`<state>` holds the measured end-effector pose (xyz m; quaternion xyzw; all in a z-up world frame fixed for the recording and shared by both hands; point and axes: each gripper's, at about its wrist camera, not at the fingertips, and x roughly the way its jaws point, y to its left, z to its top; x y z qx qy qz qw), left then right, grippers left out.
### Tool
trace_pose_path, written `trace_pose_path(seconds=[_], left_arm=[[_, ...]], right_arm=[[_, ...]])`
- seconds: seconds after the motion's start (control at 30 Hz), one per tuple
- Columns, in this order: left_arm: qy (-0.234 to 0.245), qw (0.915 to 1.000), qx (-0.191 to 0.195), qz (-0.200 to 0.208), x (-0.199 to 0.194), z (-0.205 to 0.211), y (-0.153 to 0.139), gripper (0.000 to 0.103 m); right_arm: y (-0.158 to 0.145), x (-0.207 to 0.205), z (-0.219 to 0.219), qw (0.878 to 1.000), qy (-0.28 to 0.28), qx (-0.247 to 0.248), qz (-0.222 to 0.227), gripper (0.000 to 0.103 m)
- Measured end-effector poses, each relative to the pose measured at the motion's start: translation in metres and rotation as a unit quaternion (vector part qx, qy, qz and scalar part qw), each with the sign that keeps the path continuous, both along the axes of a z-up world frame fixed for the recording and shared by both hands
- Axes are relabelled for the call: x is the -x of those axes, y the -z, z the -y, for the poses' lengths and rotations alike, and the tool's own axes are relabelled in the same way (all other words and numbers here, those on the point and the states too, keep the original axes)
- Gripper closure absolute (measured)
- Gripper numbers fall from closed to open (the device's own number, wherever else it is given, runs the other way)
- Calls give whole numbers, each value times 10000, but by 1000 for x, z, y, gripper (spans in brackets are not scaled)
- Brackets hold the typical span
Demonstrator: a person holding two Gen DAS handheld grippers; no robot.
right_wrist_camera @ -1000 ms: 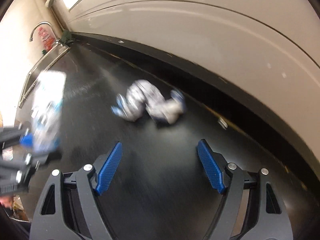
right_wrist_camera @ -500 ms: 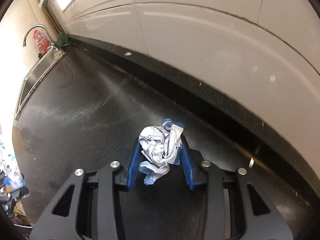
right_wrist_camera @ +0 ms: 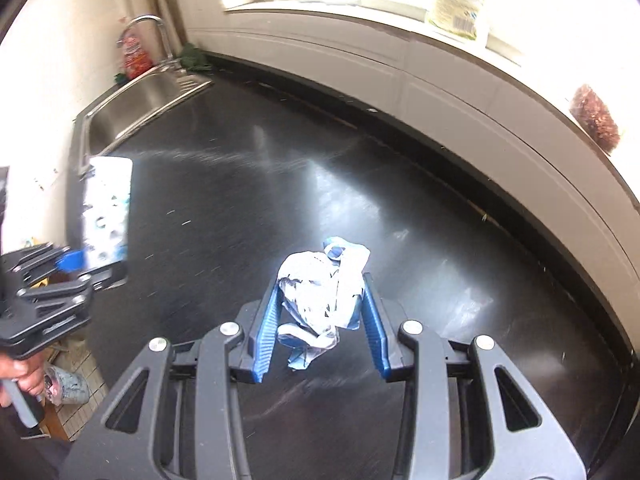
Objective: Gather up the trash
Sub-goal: 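Carry blister pack and tissue over the black bin and open both tools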
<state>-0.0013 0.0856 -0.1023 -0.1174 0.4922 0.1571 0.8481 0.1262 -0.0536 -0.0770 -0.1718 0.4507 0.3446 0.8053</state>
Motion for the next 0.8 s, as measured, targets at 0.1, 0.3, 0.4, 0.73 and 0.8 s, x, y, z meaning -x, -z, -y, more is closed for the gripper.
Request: trace_pose_path(seconds=[0.1, 0.3, 0.4, 0.73, 0.8], left_arm=[[-2, 10000, 20, 33, 15, -3, -2, 66], [-224, 9997, 47, 81, 51, -24, -3, 66], [-442, 9990, 62, 102, 73, -41, -3, 66], [-1645, 9863, 74, -137, 186, -120, 18, 66], [-1901, 9814, 100, -267, 212, -136, 29, 66]], right_arm=[[-9, 28, -1, 10000, -57, -36, 64, 64], [-16, 65, -25, 9994, -308, -8, 171, 64], [-18, 84, -46, 9984, -538, 6, 189, 64], [-4, 180, -172, 9800, -1978, -46, -199, 63], [5, 202, -201, 9719, -2291, -111, -534, 63]])
